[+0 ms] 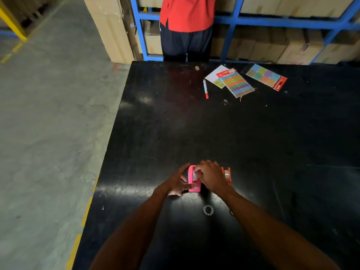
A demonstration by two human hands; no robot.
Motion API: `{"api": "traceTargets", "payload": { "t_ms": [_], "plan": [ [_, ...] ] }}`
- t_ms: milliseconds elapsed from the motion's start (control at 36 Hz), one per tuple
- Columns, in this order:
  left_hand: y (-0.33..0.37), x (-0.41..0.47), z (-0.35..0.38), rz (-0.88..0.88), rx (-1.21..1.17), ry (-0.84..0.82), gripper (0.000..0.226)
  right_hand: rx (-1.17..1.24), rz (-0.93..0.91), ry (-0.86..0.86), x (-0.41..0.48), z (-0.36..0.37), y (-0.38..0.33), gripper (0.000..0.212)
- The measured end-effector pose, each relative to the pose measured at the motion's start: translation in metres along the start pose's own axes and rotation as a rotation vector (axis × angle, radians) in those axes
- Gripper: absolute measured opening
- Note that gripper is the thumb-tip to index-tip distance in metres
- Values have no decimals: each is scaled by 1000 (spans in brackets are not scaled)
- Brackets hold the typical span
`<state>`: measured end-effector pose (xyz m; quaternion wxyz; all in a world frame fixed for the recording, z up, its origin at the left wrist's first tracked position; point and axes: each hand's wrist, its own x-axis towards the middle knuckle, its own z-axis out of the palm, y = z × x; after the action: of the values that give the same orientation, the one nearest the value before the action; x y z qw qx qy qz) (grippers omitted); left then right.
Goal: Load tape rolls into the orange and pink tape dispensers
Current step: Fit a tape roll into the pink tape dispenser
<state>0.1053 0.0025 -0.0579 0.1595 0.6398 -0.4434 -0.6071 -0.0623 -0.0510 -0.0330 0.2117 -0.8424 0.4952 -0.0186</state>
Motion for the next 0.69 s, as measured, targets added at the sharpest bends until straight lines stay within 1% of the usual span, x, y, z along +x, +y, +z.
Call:
{"api": "traceTargets", "payload": {
  "t_ms": [56,111,194,306,556,694],
  "plan": [
    [-1,1,-3,-57,-34,-5,83,-6,-6,10,-1,0,-2,16],
    [-1,2,-2,-52,-77,9,73,-7,-12,14,-2,-1,-1,16],
    [-1,2,5,-38,-127,56,66,5,-17,7,-5,-1,-1,17],
    [-2,4,12,-22,-132,97,62,0,-38,-8,-11,1,1,18],
    [-5,8,15,18,-136,87,59,12,-100,-6,-36,9,-3,19],
    [-3,7,17,15,-158,74,57,66,-92,-15,-51,15,-3,13]
  ]
}}
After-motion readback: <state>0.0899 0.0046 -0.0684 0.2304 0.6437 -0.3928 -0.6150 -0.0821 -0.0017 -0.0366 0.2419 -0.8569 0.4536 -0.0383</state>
